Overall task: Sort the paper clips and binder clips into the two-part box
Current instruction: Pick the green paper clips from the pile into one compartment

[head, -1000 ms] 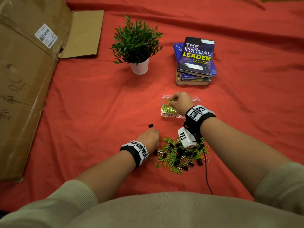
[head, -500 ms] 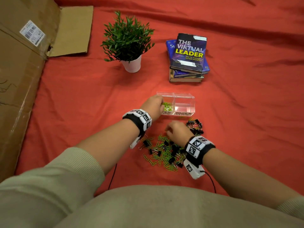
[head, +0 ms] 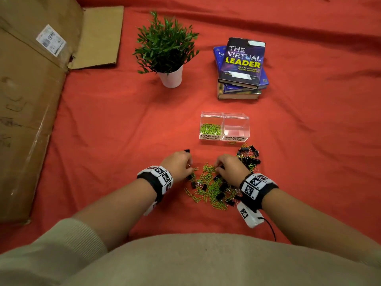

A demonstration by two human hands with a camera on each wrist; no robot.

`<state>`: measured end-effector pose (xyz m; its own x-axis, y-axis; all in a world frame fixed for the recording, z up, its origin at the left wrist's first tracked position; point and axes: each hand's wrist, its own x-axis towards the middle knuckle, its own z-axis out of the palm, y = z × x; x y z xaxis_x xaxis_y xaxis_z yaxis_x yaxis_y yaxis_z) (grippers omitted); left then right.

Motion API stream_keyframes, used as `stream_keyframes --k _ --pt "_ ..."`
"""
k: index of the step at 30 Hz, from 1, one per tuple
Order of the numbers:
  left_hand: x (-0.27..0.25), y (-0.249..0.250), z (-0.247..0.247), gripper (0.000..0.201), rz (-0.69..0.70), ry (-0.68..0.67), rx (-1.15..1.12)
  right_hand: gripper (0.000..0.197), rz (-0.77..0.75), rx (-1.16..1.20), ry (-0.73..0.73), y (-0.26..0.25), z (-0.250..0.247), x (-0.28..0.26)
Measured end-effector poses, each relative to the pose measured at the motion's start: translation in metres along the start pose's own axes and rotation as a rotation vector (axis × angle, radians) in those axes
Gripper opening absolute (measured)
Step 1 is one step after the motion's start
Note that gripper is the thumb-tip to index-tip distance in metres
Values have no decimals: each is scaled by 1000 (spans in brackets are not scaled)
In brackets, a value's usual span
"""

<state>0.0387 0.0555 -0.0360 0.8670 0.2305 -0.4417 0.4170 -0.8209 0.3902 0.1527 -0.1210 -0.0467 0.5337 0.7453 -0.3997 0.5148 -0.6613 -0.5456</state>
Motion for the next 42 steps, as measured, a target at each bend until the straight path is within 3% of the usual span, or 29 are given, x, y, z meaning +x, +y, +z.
stream_keyframes --k 4,9,14,17,19,22,30,38,42 --pt "-14 -7 17 27 15 -35 28 7 71 80 107 2 -13 9" --pt "-13 -5 23 25 41 7 -2 18 -23 -198 209 0 -14 7" --pt "4 9 9 19 58 149 -163 14 -198 -196 -51 -19 11 -12" --pt "18 23 -1 17 26 188 -322 30 -236 -282 -175 -24 27 -21" --pt "25 24 -6 15 8 217 -325 35 -235 -333 -177 -25 33 -22" --pt "29 9 -10 14 -26 213 -214 28 -241 -299 -164 -26 33 -22" --pt "19 -22 -3 41 -22 18 -57 19 -39 -5 -3 -3 -6 -15" --pt "30 -15 1 30 -11 59 -57 18 -11 -22 -169 8 -14 -25" --pt "36 -4 6 28 -5 73 -75 15 7 -2 -155 11 -17 -25"
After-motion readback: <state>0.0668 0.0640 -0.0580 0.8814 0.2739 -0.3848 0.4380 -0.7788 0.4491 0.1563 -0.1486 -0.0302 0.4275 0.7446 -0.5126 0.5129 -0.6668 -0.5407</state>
